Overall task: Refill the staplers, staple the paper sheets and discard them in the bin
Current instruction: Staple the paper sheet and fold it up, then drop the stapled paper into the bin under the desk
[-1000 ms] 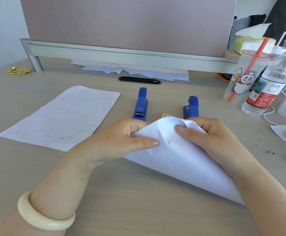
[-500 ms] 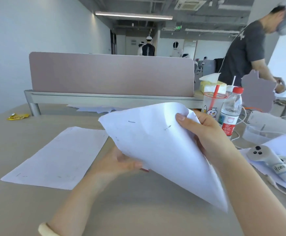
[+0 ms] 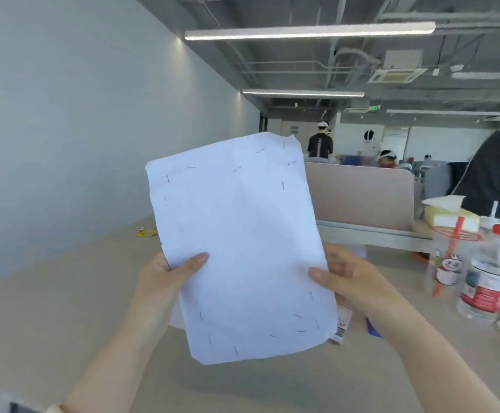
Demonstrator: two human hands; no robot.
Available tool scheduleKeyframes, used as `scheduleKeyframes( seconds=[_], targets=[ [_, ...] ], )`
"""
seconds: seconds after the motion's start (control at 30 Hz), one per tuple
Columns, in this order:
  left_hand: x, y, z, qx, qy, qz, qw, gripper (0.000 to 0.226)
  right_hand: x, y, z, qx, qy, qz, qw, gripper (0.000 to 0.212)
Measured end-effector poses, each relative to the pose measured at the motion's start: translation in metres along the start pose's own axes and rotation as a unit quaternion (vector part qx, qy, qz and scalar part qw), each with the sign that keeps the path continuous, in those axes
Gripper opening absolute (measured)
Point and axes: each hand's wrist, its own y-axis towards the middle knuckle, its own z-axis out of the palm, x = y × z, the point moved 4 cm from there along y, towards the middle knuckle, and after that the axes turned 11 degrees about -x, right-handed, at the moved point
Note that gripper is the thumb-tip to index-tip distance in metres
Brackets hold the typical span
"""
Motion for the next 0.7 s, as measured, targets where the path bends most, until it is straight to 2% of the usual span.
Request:
scheduleKeyframes(
  seconds=[0.07,0.17,0.3,0.47,0.6,0.7],
  targets=[
    [-0.007,0.002,-0.050,-0.033,0.027,0.000,0.999,0.048,-0.011,0.000,0.058,0.028,-0.039,0.007,0.999,0.027],
    [-0.019,-0.011,-0.133,-0.059,0.078,0.019,0.995,0.054,-0.008,-0.005,0.143,0.045,-0.042,-0.008,0.998,0.023],
    [-0.024,-0.055,-0.247,-0.085,0.139,0.012,0.987,0.042,0.005,-0.033,0.256,0.142,-0.039,-0.017,0.989,0.009],
    [-0.006,-0.123,-0.363,-0.168,0.206,-0.047,0.963,0.039,-0.004,-0.091,0.381,0.273,-0.040,0.019,0.961,0.019],
    [0.033,-0.166,-0.437,-0.273,0.224,-0.137,0.925,0.027,-0.042,-0.131,0.453,0.330,-0.047,0.095,0.938,0.021],
    [0.074,-0.194,-0.483,-0.319,0.227,-0.226,0.892,0.042,-0.080,-0.157,0.494,0.362,-0.053,0.155,0.918,0.022]
  ],
)
